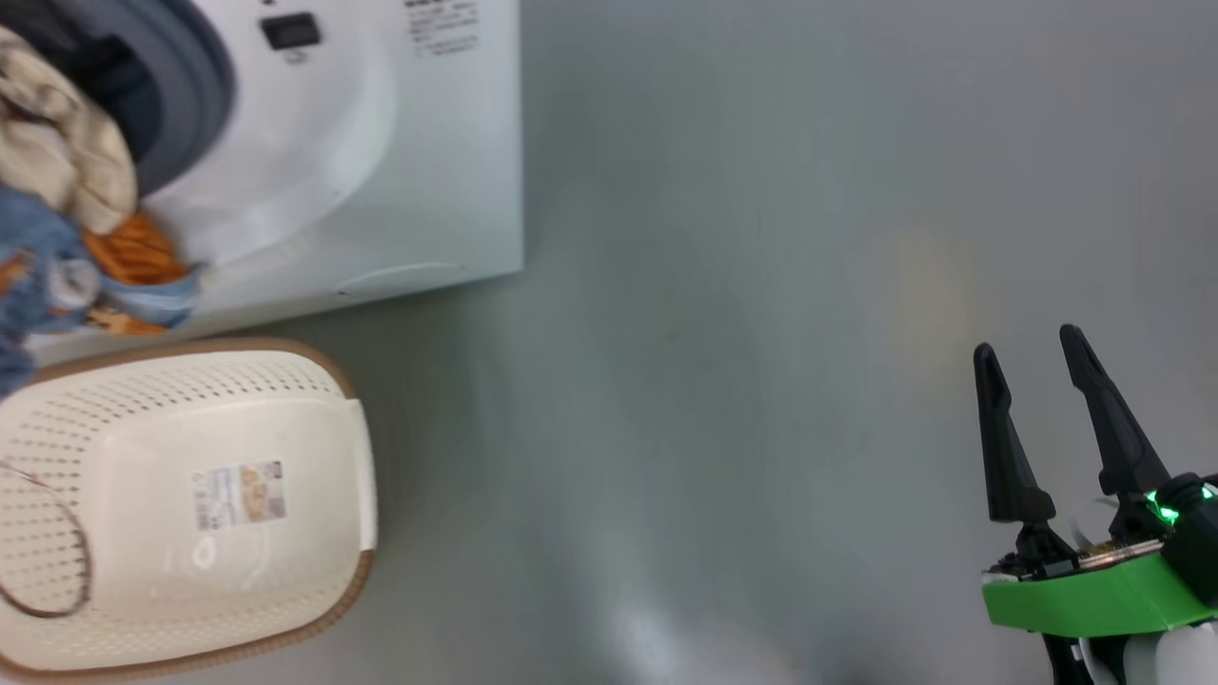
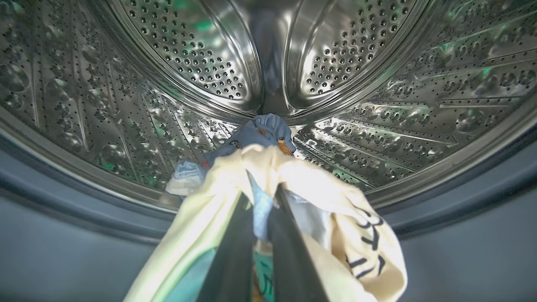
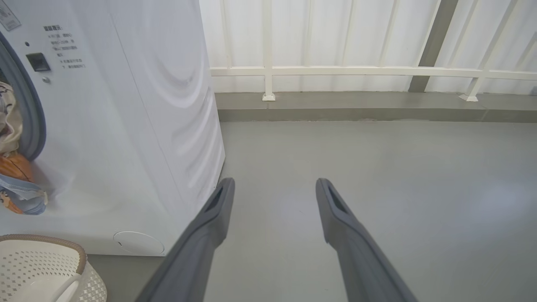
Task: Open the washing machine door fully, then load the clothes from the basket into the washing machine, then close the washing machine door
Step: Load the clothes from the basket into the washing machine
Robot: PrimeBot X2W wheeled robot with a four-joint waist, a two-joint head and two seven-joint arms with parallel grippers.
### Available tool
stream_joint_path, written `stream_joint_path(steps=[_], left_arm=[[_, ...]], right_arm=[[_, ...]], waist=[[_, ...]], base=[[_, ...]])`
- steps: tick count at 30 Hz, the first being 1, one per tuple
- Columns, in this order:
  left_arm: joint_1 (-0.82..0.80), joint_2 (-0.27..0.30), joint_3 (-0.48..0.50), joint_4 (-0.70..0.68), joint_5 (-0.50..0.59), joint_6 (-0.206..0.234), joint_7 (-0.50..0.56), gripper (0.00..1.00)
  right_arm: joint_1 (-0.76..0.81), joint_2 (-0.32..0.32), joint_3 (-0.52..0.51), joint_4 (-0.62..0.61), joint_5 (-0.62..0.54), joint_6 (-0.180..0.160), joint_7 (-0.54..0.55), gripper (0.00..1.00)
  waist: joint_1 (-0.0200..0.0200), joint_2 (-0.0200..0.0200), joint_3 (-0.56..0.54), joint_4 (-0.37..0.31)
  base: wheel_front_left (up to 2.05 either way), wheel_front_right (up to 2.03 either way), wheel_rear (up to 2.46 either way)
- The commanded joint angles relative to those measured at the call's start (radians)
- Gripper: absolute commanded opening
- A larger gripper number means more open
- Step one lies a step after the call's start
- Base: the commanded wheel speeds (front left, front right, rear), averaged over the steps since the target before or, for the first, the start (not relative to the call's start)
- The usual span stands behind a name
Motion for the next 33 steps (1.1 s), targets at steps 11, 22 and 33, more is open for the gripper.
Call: stream_joint_path(steps=[11, 22, 33], left_arm=[[-0.164, 0.161, 0.038, -0.027, 0.004, 0.017, 0.001, 0.00], [-0.319, 0.214, 0.014, -0.100, 0.085, 0.058, -0.224, 0.00], [-0.489, 0.265, -0.055, -0.157, 0.188, 0.084, -0.370, 0.00]], right_arm=[[-0.045, 0.011, 0.035, -0.013, 0.024, 0.006, -0.005, 1.00], [-0.061, 0.014, 0.039, -0.010, 0.035, 0.006, -0.005, 1.00], [-0.085, 0.013, 0.041, -0.009, 0.043, 0.006, -0.005, 1.00]], waist=[[-0.0002, 0.0000, 0.126, -0.114], [-0.0002, 0.0000, 0.182, -0.141], [-0.0002, 0.0000, 0.248, -0.145]], base=[[0.00, 0.00, 0.00], [0.00, 0.00, 0.00], [0.00, 0.00, 0.00]])
